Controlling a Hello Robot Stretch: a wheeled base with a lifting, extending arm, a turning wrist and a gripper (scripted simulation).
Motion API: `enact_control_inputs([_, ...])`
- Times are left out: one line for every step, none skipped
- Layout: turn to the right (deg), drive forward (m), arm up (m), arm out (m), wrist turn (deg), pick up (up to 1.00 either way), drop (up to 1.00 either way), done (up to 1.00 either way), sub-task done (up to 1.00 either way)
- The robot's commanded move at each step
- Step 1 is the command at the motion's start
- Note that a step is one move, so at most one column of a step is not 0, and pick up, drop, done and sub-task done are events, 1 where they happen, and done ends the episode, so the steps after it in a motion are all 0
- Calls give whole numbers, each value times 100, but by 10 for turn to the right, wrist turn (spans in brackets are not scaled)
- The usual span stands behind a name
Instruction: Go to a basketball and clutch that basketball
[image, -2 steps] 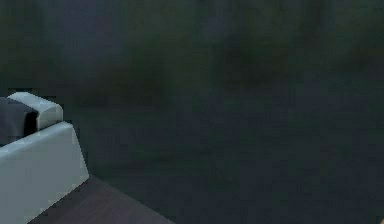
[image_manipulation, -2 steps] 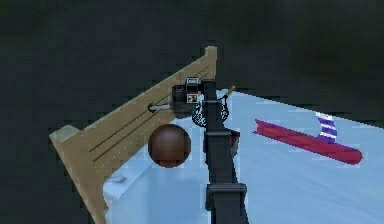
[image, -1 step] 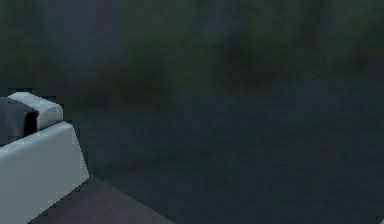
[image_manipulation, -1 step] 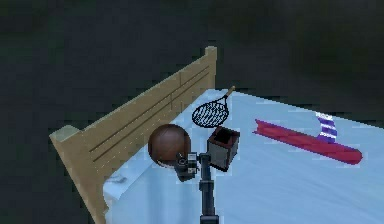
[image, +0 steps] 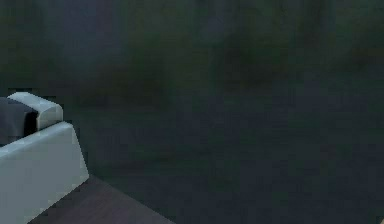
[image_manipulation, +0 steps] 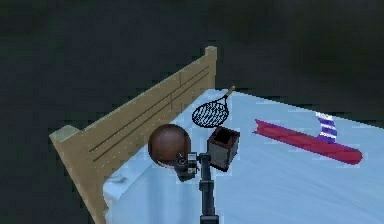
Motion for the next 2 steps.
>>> enact_control_inputs([0,0,10,0,0,0,0,0,0])
enact_control_inputs([0,0,0,0,0,0,0,100,0])
